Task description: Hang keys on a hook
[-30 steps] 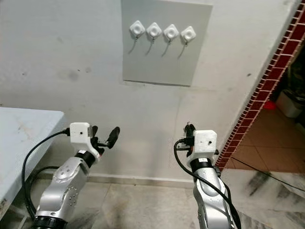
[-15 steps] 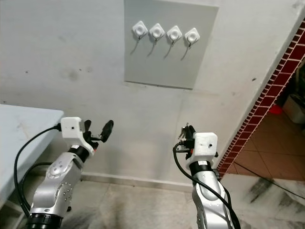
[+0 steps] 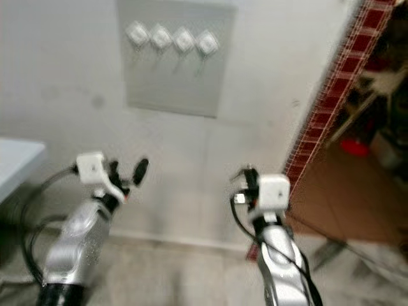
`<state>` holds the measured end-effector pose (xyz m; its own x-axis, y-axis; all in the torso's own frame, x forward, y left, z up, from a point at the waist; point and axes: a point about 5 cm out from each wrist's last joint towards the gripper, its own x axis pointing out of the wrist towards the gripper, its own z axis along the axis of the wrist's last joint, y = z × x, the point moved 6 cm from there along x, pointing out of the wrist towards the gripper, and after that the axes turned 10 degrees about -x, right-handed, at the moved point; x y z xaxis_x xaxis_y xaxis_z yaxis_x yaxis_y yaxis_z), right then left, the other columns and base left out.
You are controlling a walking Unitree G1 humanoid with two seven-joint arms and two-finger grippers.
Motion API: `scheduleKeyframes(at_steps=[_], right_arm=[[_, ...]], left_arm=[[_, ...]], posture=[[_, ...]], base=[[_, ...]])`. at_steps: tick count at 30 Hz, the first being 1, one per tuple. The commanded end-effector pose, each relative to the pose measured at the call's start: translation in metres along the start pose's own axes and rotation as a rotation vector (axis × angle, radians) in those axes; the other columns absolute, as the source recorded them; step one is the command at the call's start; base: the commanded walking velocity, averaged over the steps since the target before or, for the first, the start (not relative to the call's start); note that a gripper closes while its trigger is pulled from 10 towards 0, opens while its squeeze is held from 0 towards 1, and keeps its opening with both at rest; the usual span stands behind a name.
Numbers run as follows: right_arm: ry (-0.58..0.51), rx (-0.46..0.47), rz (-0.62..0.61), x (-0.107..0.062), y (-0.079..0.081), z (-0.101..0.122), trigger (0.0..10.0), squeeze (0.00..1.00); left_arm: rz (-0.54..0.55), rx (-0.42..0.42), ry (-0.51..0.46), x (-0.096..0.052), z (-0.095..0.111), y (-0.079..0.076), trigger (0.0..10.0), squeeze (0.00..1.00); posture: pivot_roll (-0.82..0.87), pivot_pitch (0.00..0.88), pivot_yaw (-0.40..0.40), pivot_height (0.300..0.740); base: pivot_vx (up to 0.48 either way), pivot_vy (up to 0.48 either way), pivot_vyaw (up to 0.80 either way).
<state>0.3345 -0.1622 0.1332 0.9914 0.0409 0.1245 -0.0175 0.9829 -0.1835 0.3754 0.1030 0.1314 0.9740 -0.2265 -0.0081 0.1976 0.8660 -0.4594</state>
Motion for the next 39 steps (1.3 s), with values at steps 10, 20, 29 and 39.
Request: scheduleKeyframes(at_steps=[10,20,29,39], right_arm=[[-0.027,0.012,0.016,0.002,0.005,0.011,10.0,0.00],[-0.049,0.018,0.018,0.003,0.003,0.018,10.0,0.00],[-0.069,0.034,0.024,0.005,0.004,0.024,10.0,0.00],[-0.126,0.043,0.016,0.009,-0.007,0.039,10.0,0.00]], left_arm=[[0.045,-0.004,-0.016,0.000,0.009,0.010,10.0,0.00],[0.042,-0.019,-0.028,0.002,0.016,0.009,10.0,0.00],[0.048,-0.022,-0.045,0.002,0.022,0.010,10.0,0.00],[0.052,0.005,-0.055,0.001,0.029,0.016,10.0,0.00]], posture=[[-0.07,0.000,-0.053,0.740],[-0.06,0.000,-0.052,0.740],[-0.06,0.008,-0.051,0.740],[-0.06,0.009,-0.050,0.740]], base=[[0.000,0.000,0.00],[0.000,0.000,0.00],[0.000,0.000,0.00],[0.024,0.000,0.00]])
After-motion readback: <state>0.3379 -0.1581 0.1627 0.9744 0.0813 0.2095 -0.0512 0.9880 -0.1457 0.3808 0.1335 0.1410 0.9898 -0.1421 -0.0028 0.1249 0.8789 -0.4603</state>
